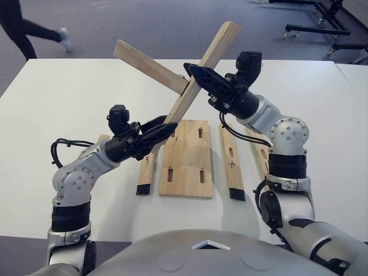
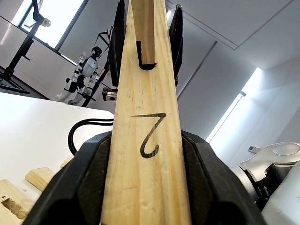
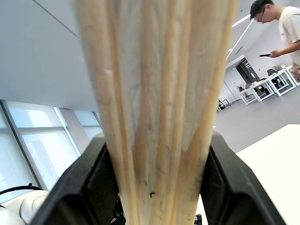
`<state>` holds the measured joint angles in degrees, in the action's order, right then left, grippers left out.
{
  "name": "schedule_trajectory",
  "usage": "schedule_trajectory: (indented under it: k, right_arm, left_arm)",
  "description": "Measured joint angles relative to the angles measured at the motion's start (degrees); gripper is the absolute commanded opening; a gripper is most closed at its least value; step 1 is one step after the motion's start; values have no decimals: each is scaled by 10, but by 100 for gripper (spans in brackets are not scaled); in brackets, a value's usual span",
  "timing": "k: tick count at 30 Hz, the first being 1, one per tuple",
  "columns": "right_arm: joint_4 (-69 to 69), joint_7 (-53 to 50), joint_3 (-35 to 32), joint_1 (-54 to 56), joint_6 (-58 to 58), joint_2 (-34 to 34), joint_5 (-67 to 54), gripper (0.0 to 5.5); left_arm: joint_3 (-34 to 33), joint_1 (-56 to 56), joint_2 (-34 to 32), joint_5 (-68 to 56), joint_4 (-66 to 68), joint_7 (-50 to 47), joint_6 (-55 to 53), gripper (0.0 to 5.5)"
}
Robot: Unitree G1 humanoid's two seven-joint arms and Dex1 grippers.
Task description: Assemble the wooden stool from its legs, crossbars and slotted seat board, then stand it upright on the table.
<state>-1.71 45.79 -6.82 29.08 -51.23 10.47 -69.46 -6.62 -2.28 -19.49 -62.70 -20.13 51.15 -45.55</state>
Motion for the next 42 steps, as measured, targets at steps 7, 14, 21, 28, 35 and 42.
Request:
schedule_trajectory:
  k: [7, 14, 21, 28, 35, 42]
  right_arm:
    - [-40, 6, 0, -16, 0, 11, 8, 209]
    - [-70, 49, -16, -28, 94, 19, 62, 205]
    - [-29, 76, -31, -3, 164, 95, 163, 205]
    - [-4, 123, 50, 2, 300, 115, 327, 205]
    - [57, 194, 96, -1, 472, 115, 426, 205]
    - [87, 306, 111, -22, 478, 153, 413, 205]
  left_arm:
    - [4, 1, -6, 2, 9, 24, 4, 241]
    - [-32, -9, -13, 14, 85, -45, 0, 321]
    - [-106, -8, -52, 22, 156, -64, 0, 321]
    - [-122, -14, -64, 51, 208, -63, 6, 321]
    - [-126, -16, -62, 83, 230, -49, 42, 321]
    - [-122, -7, -52, 103, 230, -43, 59, 321]
